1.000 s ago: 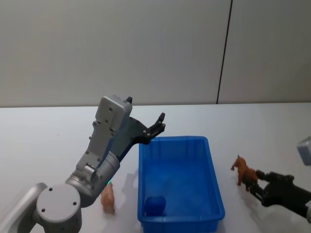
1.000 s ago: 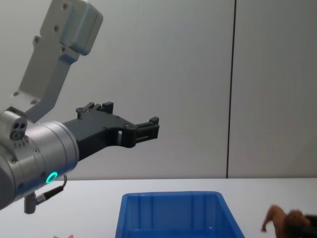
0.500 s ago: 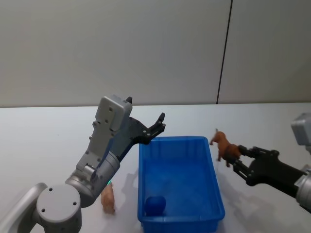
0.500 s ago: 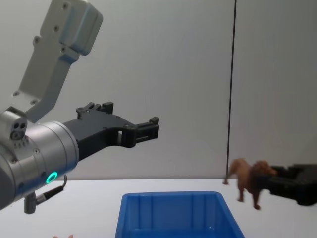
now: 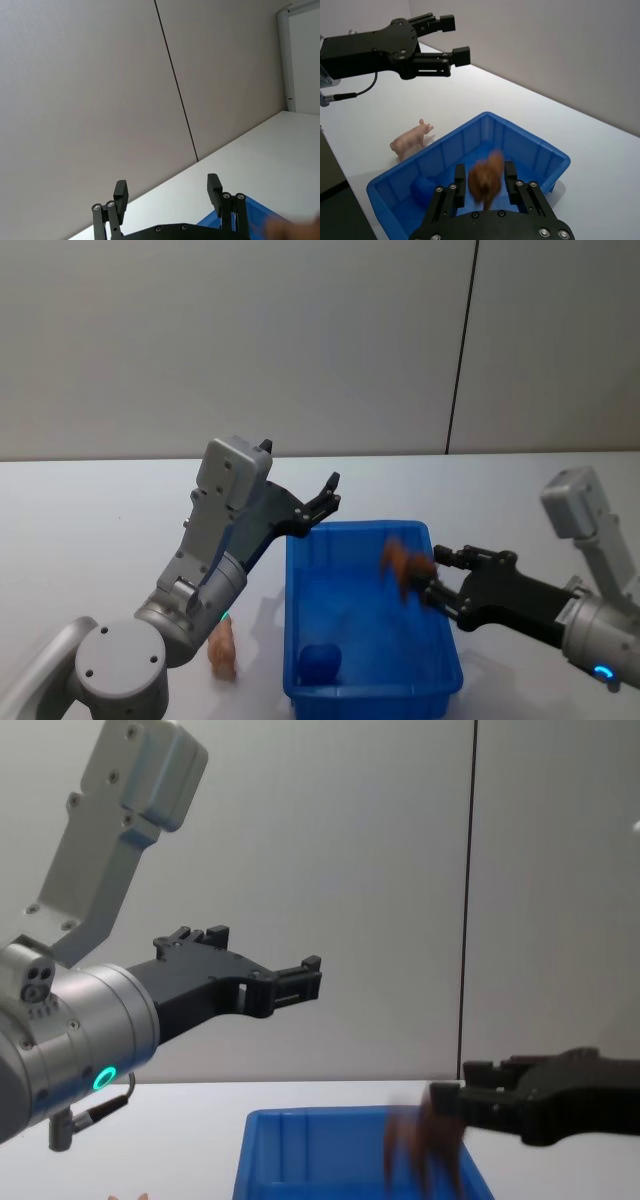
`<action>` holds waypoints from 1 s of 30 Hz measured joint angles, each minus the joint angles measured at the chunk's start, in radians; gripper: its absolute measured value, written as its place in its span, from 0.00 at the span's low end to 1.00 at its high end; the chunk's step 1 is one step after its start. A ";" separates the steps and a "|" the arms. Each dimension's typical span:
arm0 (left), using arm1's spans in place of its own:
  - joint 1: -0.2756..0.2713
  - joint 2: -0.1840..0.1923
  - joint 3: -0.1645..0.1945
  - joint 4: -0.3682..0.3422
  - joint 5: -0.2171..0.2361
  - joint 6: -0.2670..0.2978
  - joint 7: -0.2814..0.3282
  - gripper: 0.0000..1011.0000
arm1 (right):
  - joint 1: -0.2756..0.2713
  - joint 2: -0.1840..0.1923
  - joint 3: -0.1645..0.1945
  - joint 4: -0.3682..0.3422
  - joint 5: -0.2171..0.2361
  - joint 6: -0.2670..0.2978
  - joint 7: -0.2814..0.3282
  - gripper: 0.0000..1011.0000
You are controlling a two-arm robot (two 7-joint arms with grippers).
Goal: Pick up the two dolls from the table and place them into the box.
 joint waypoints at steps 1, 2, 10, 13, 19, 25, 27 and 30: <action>0.000 0.000 0.000 0.000 0.000 0.000 0.000 0.99 | 0.001 -0.003 -0.003 0.003 -0.003 0.003 0.000 0.45; 0.000 0.000 0.000 0.000 0.000 0.000 0.000 0.99 | 0.003 -0.005 -0.005 0.005 -0.007 0.005 0.000 0.47; 0.000 0.000 0.000 0.000 0.000 0.000 0.000 0.99 | 0.011 -0.022 -0.025 0.030 -0.034 0.022 -0.009 0.73; 0.000 0.000 0.000 0.000 0.000 0.000 0.000 0.99 | 0.011 -0.024 -0.028 0.035 -0.036 0.022 -0.018 0.80; 0.000 0.000 0.000 0.000 0.000 0.000 0.000 0.99 | -0.004 -0.007 -0.020 0.032 -0.013 0.003 -0.036 0.96; 0.000 0.000 0.000 0.000 0.000 0.000 0.000 0.99 | -0.036 0.031 0.002 0.016 0.030 -0.028 -0.051 0.99; 0.000 0.000 0.000 0.000 0.000 0.000 0.000 0.99 | -0.047 0.044 0.010 0.011 0.040 -0.035 -0.055 0.99; 0.000 0.000 0.000 0.000 0.000 0.000 0.000 0.99 | -0.065 0.064 0.020 0.003 0.060 -0.050 -0.063 0.99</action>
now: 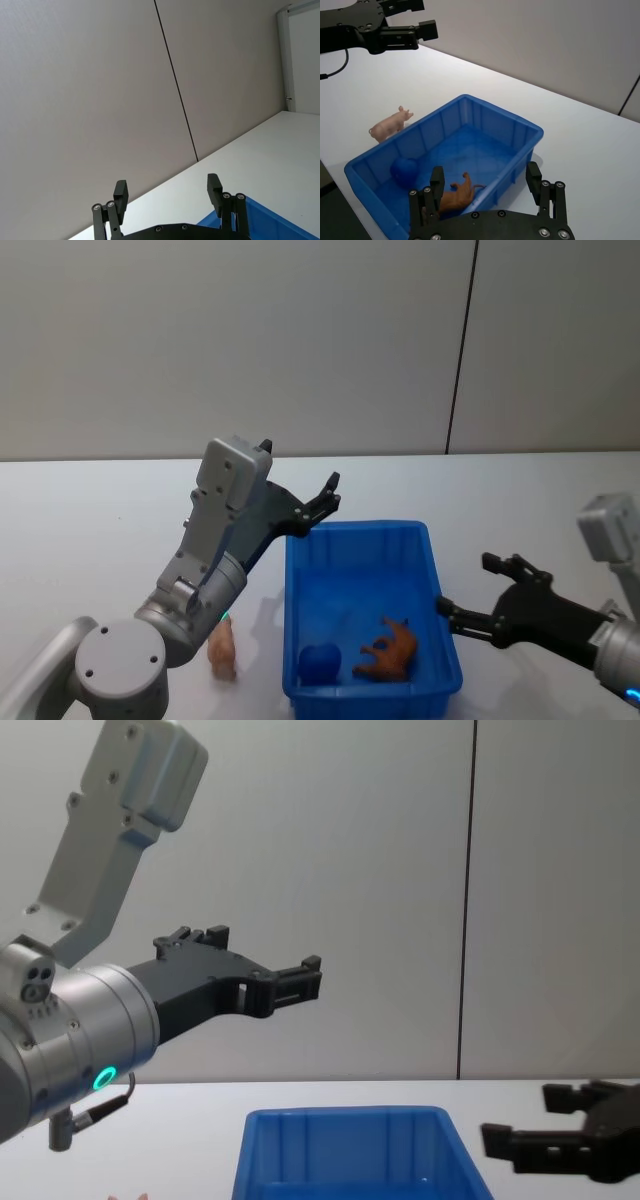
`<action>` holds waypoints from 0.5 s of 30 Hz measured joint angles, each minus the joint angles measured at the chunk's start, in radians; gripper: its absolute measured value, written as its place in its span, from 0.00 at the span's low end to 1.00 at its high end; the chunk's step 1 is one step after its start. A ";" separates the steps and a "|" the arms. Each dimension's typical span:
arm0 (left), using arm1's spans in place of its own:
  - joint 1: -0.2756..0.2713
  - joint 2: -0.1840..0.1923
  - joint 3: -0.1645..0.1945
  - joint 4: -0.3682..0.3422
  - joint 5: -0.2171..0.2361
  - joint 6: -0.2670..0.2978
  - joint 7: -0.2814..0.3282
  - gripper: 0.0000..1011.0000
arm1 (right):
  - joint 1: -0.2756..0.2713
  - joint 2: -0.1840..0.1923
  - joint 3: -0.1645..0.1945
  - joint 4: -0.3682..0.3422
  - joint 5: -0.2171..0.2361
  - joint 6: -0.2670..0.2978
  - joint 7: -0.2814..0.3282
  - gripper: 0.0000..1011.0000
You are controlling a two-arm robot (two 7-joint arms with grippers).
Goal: Pick up the two dolls from the table and place them into the box.
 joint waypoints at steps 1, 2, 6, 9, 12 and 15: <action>0.000 0.000 0.000 0.000 0.000 0.000 0.000 0.99 | 0.000 0.000 0.000 0.000 0.000 0.000 0.000 0.99; 0.000 0.000 0.000 0.000 0.000 0.000 0.000 0.99 | -0.011 0.013 0.007 -0.005 0.012 -0.009 -0.005 0.99; 0.003 0.001 -0.001 -0.002 0.001 0.004 0.001 0.99 | -0.025 0.029 0.016 -0.011 0.027 -0.020 -0.011 0.99; 0.010 0.006 -0.002 -0.010 0.001 0.015 0.009 0.99 | -0.034 0.040 0.022 -0.015 0.036 -0.027 -0.014 0.99; 0.021 0.015 -0.003 -0.023 -0.001 0.030 0.021 0.99 | -0.041 0.047 0.026 -0.018 0.044 -0.033 -0.017 0.99; 0.040 0.028 -0.006 -0.043 -0.008 0.051 0.038 0.99 | -0.047 0.054 0.030 -0.020 0.050 -0.038 -0.019 0.99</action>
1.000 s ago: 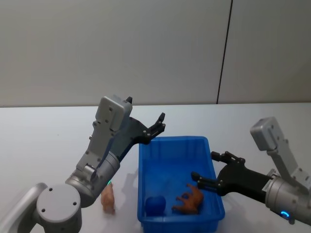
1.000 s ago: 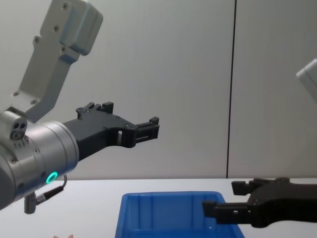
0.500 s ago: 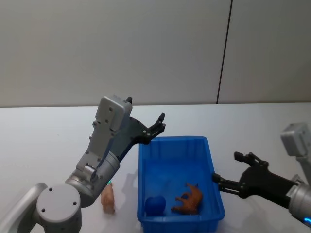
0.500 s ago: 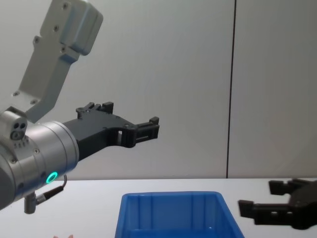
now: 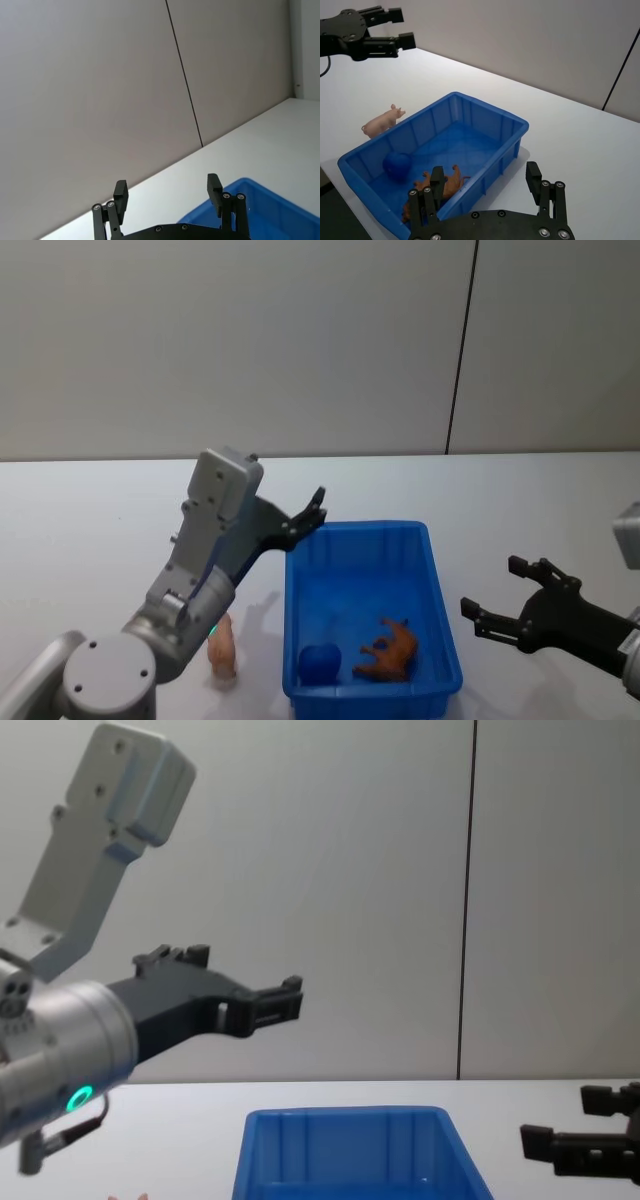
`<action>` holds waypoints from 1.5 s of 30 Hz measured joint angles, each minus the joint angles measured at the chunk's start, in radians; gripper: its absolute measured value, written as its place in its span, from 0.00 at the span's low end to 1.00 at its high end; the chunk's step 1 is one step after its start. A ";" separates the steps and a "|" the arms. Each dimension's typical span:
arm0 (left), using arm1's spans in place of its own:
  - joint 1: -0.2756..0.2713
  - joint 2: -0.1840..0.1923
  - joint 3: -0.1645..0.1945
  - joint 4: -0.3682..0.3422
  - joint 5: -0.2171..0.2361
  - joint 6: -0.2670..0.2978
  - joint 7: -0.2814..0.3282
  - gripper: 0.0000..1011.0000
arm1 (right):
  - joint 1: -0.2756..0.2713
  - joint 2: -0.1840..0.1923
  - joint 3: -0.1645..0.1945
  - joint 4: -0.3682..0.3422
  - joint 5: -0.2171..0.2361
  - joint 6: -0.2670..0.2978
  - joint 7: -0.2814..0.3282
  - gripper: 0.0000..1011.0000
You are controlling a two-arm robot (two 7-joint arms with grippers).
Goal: Pick up the two dolls from the table and place them into the box.
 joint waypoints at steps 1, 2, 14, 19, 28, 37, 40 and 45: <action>0.005 0.004 -0.001 -0.005 -0.004 0.008 0.006 0.99 | -0.001 0.001 0.001 0.000 0.001 -0.001 -0.001 0.99; 0.012 0.009 -0.002 -0.012 -0.007 0.014 0.011 0.99 | -0.002 0.003 0.001 -0.001 0.002 -0.002 -0.001 0.99; 0.134 0.086 -0.010 -0.103 -0.089 0.110 0.120 0.99 | -0.013 0.015 0.008 -0.005 0.014 -0.010 -0.005 0.99; 0.182 0.108 -0.010 -0.119 -0.123 0.127 0.159 0.99 | -0.015 0.017 0.009 -0.006 0.016 -0.012 -0.006 0.99; 0.232 0.126 -0.010 -0.124 -0.165 0.150 0.191 0.99 | -0.017 0.020 0.010 -0.007 0.019 -0.014 -0.007 0.99; 0.260 0.132 -0.012 -0.116 -0.187 0.189 0.197 0.99 | -0.018 0.021 0.011 -0.008 0.019 -0.015 -0.008 0.99; 0.262 0.132 -0.012 -0.110 -0.189 0.200 0.196 0.99 | -0.018 0.021 0.011 -0.008 0.019 -0.015 -0.008 0.99; 0.264 0.127 -0.014 -0.091 -0.190 0.216 0.187 0.99 | -0.019 0.022 0.011 -0.008 0.020 -0.015 -0.008 0.99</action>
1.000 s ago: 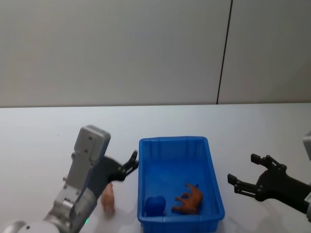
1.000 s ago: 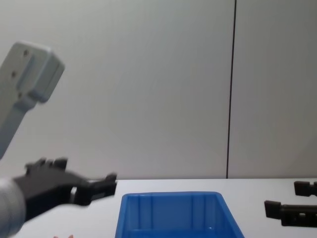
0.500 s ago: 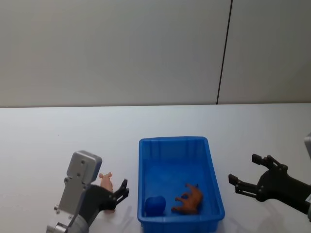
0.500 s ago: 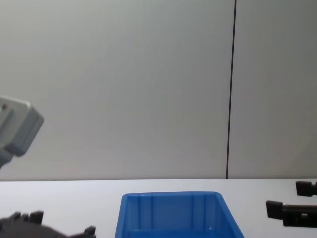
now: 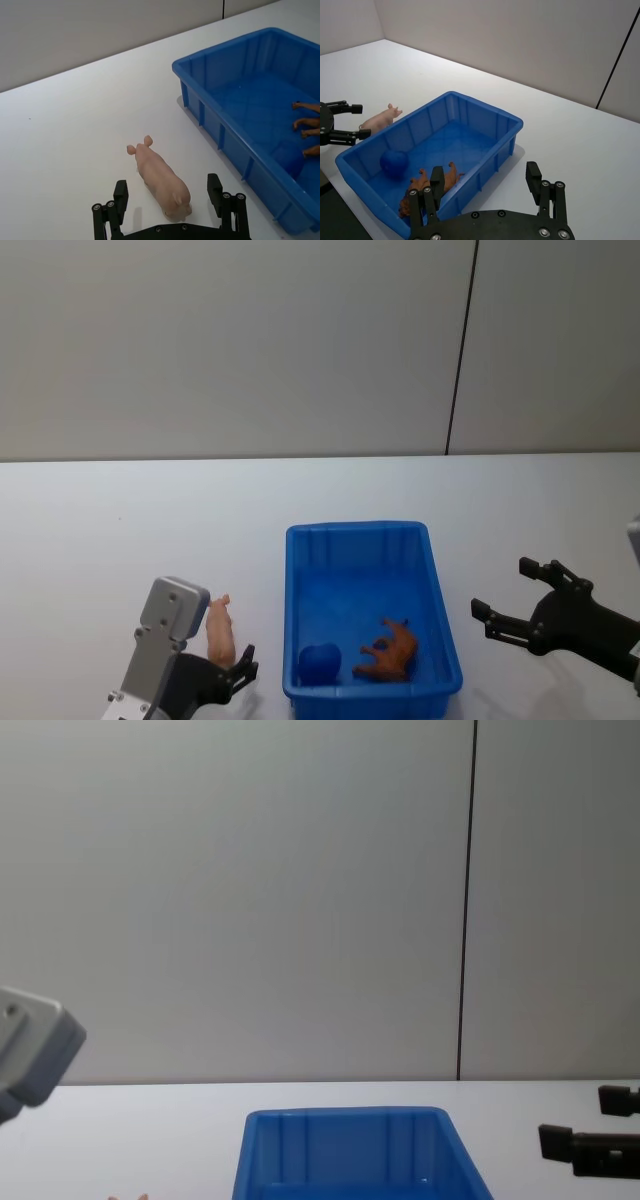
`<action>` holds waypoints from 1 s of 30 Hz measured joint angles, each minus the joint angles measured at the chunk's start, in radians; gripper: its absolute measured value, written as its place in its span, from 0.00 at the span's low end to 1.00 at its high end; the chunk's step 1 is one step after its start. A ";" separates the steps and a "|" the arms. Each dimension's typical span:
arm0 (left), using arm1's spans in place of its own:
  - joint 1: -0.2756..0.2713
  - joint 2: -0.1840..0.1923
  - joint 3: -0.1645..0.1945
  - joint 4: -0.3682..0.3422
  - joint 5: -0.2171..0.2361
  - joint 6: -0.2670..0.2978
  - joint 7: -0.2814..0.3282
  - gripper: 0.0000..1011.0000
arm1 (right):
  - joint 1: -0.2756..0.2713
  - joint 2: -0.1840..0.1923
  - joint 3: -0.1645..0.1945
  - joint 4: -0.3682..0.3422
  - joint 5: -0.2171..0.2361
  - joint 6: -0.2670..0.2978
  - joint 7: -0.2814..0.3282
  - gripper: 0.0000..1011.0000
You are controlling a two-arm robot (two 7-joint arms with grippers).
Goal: Pick up the two dolls from the table and place them into the box.
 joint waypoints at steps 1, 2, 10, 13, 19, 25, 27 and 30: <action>0.000 -0.002 0.000 0.004 0.000 0.002 -0.002 0.99 | 0.000 0.000 0.000 0.000 0.000 0.000 0.000 0.99; 0.000 -0.002 -0.001 0.007 0.000 0.005 -0.005 0.99 | 0.000 0.000 0.000 0.000 0.000 0.000 0.000 0.99; -0.010 -0.015 -0.005 0.041 0.006 0.025 -0.031 0.89 | 0.000 0.000 0.000 0.000 0.000 0.000 0.000 0.99; -0.016 -0.021 -0.006 0.055 0.011 0.029 -0.042 0.81 | 0.000 0.000 0.000 0.000 0.000 0.000 0.000 0.99; -0.030 -0.033 -0.009 0.081 0.025 0.029 -0.066 0.64 | 0.000 0.001 0.000 0.000 0.000 0.000 0.000 0.99; -0.039 -0.043 -0.011 0.100 0.035 0.028 -0.083 0.44 | 0.000 0.000 0.000 0.000 0.000 0.000 0.000 0.99; -0.040 -0.045 -0.012 0.103 0.038 0.027 -0.086 0.42 | 0.000 0.001 0.000 0.000 0.000 0.000 0.000 0.99; -0.043 -0.049 -0.014 0.108 0.043 0.027 -0.092 0.40 | 0.000 0.000 0.000 0.000 0.000 0.000 0.000 0.99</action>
